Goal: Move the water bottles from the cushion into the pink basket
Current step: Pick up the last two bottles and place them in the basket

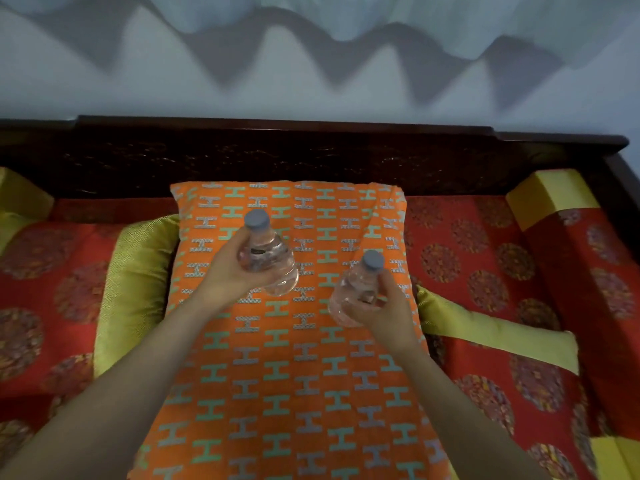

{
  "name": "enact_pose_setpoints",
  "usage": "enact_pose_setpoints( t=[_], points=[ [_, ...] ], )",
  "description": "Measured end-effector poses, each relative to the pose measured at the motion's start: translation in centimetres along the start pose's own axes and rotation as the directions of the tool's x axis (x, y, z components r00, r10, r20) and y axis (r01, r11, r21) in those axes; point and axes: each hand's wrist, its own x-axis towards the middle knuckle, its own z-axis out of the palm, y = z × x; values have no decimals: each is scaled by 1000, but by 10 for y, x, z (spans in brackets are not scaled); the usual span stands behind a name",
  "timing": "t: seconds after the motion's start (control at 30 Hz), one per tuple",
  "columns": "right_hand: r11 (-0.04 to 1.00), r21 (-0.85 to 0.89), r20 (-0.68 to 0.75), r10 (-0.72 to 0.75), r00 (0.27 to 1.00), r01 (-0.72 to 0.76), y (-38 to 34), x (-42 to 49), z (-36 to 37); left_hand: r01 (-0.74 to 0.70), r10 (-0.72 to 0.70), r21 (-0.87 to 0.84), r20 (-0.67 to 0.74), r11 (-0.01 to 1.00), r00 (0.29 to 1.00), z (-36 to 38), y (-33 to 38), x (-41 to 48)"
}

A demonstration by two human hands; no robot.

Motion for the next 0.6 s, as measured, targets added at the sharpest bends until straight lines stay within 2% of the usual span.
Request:
enact_pose_setpoints(
  t=[0.17,0.4,0.5,0.6],
  points=[
    [995,89,-15,48,999,-47,-30,-7,-11,-13,11,-52,-39,999,999,-32,3,-43],
    [984,175,6,42,999,-42,-66,-45,-43,-91,90,-11,-34,996,995,-39,32,-76],
    [981,194,-72,38,997,-23,-76,-73,-69,-130,130,-1,-19,992,991,-23,58,-81],
    [971,237,-205,73,976,-23,-74,-109,-104,-194,194,-5,68,981,979,11,85,-90]
  ],
)
